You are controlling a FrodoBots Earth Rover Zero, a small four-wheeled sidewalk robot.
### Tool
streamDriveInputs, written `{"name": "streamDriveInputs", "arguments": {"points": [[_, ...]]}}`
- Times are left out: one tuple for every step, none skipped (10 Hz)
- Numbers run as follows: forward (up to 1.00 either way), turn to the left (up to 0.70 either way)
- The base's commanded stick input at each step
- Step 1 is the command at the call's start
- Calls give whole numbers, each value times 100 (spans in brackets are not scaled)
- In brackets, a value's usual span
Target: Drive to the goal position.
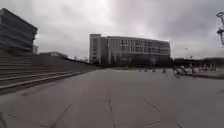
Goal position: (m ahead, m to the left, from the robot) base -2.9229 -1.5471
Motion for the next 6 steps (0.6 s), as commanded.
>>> {"name": "streamDriveInputs", "arguments": {"points": [[0, -100], [0, -100], [0, -100], [0, -100], [0, -100], [0, -100]]}}
